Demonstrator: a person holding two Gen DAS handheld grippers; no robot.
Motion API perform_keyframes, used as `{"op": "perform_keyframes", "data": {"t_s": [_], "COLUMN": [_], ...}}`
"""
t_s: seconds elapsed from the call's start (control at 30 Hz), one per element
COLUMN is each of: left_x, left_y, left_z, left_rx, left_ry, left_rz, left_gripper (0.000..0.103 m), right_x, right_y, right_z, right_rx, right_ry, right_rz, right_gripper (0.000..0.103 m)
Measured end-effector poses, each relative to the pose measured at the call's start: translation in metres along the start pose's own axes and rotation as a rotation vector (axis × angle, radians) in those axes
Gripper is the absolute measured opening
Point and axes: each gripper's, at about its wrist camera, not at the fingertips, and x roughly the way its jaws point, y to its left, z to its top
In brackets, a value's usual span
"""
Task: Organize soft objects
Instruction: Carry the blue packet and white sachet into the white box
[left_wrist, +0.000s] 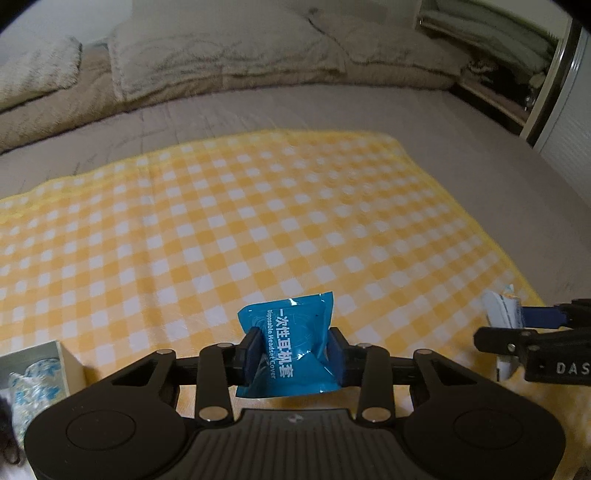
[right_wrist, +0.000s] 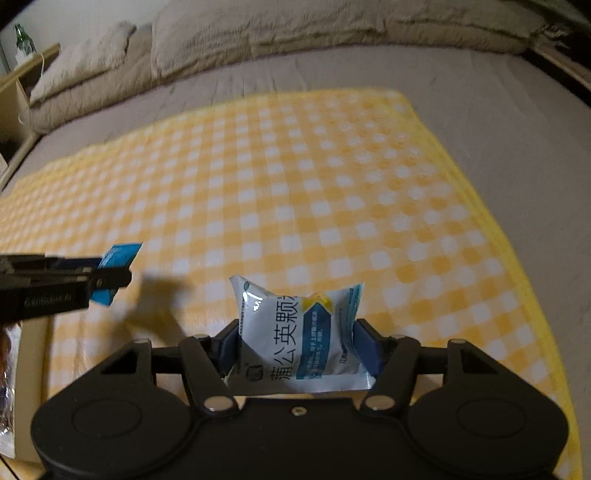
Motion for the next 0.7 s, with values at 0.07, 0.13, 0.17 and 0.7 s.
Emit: {"op": "perform_keyframes", "data": {"t_s": [0.07,0.13,0.17,0.7], "left_x": [-0.013,-0.025,-0.032,-0.109], "left_y": [-0.003,-0.006,-0.007,0.019], "left_z": [-0.001,-0.003,-0.003,-0.028], "left_rx": [-0.004,-0.010,-0.011,-0.074], "left_ry": [-0.022,-0.042,-0.053,-0.159], "left_rz": [0.001,0.005,0.009,0.083], "left_gripper": [0.040,0.040,0.040,0.040], "right_x": [-0.008,-0.019,-0.025,-0.072], "right_y": [-0.001,0.003,0.005,0.036], "right_z": [0.005,0.008,0.009,0.012], "right_rx": [0.001,0.003,0.001,-0.049], "right_ry": [-0.026,-0.050,-0.062,-0.207], "right_rz": [0.008,0.016,0.018,0.064], "right_gripper": [0.065,0.065,0.065,0.065]}}
